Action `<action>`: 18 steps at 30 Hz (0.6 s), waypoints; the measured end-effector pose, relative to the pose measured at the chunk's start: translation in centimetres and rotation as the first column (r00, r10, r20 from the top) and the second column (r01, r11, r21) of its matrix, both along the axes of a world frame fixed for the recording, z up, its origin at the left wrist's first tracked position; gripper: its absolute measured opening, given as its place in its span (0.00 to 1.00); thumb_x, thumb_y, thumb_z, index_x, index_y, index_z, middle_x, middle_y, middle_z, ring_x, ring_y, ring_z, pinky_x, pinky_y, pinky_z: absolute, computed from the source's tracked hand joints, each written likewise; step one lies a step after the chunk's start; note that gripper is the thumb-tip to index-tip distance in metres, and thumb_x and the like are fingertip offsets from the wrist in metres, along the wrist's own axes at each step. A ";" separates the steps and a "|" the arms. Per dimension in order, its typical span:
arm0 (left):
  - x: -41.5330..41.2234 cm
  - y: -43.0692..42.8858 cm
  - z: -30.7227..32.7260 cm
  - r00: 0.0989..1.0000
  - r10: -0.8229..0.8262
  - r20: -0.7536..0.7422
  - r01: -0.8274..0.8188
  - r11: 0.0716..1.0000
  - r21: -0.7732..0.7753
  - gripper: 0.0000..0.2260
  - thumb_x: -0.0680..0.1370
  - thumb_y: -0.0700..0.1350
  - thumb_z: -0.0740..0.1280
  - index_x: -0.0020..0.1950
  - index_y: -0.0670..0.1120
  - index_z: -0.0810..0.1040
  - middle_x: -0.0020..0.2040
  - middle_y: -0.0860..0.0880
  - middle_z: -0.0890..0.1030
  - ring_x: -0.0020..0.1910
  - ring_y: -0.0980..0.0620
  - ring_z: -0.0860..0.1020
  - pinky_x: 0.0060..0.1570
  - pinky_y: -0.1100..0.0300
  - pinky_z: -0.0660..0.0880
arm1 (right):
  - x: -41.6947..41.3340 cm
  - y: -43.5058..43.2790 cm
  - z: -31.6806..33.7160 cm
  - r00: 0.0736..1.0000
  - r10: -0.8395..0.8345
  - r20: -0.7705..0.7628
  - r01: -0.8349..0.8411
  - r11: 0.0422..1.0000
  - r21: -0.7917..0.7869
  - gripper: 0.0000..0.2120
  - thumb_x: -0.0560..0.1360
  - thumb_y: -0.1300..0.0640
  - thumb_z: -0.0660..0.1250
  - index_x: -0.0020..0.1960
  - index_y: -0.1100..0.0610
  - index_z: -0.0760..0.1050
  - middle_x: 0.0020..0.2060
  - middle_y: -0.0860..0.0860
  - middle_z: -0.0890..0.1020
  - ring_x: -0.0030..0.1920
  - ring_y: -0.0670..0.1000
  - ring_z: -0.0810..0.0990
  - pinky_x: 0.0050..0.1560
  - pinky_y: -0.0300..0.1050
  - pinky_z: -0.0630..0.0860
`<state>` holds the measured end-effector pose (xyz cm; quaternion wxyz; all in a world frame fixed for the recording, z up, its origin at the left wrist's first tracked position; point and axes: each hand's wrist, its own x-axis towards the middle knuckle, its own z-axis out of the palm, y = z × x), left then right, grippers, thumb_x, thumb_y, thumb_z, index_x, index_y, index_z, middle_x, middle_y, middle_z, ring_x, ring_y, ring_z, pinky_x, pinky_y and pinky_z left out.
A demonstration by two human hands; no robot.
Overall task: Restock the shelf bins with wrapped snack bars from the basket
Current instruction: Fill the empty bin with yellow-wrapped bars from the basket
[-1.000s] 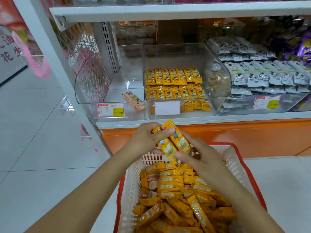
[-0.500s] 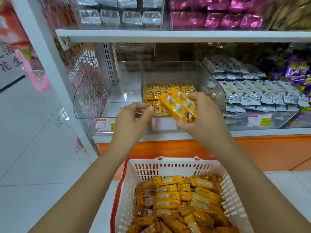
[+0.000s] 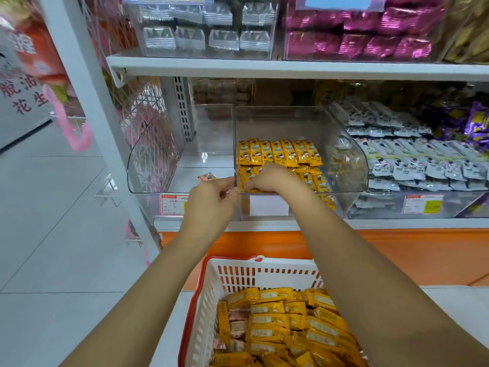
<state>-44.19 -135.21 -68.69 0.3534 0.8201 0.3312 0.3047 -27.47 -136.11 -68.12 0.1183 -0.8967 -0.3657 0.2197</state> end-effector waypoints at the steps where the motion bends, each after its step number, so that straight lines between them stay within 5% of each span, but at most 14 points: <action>1: 0.0 0.1 -0.1 1.000 0.001 -0.003 -0.001 1.000 0.009 0.13 0.78 0.40 0.62 0.59 0.49 0.81 0.46 0.48 0.84 0.46 0.52 0.80 0.45 0.68 0.73 | 0.0 0.3 -0.2 1.000 0.004 0.001 -0.004 1.000 0.001 0.17 0.72 0.45 0.70 0.44 0.58 0.69 0.35 0.50 0.72 0.40 0.51 0.74 0.32 0.41 0.67; 8: 0.0 0.4 -0.3 1.000 -0.004 0.020 0.004 1.000 0.020 0.13 0.79 0.41 0.62 0.62 0.47 0.79 0.55 0.49 0.83 0.53 0.57 0.79 0.47 0.73 0.70 | 0.4 1.5 -0.5 0.997 0.073 0.003 -0.073 0.995 0.064 0.15 0.79 0.49 0.63 0.38 0.58 0.68 0.31 0.52 0.71 0.30 0.49 0.69 0.29 0.40 0.65; 10: 0.0 0.4 -0.4 1.000 -0.007 0.011 0.006 0.999 0.042 0.14 0.79 0.41 0.62 0.63 0.48 0.79 0.55 0.49 0.83 0.50 0.60 0.78 0.41 0.81 0.67 | 0.8 1.1 -0.4 0.995 0.096 -0.028 -0.094 0.993 0.073 0.11 0.79 0.52 0.63 0.44 0.60 0.70 0.33 0.53 0.73 0.31 0.51 0.72 0.33 0.42 0.71; 13: -0.1 0.4 -0.3 1.000 -0.025 -0.003 0.025 0.998 0.060 0.14 0.79 0.41 0.62 0.63 0.50 0.78 0.56 0.50 0.82 0.48 0.61 0.77 0.39 0.80 0.67 | 1.3 -0.2 0.6 0.996 0.090 -0.026 -0.087 0.991 0.106 0.08 0.79 0.56 0.61 0.48 0.60 0.74 0.37 0.54 0.74 0.38 0.53 0.74 0.40 0.44 0.73; 16: -0.4 0.1 -0.3 0.999 -0.047 0.007 0.047 0.998 0.050 0.14 0.80 0.42 0.62 0.64 0.49 0.78 0.58 0.53 0.80 0.54 0.61 0.76 0.51 0.69 0.69 | 1.0 -2.6 2.0 0.996 0.039 0.078 -0.058 0.965 0.258 0.11 0.79 0.55 0.61 0.43 0.60 0.76 0.35 0.55 0.74 0.38 0.52 0.74 0.42 0.46 0.75; 18: -0.6 0.0 -0.5 0.999 -0.036 0.040 0.034 0.997 0.071 0.12 0.80 0.43 0.62 0.60 0.48 0.80 0.54 0.56 0.80 0.52 0.63 0.75 0.49 0.71 0.69 | 0.0 -4.8 2.5 0.995 0.016 0.096 -0.056 0.902 0.428 0.15 0.79 0.53 0.62 0.35 0.58 0.70 0.31 0.54 0.71 0.33 0.50 0.72 0.35 0.44 0.71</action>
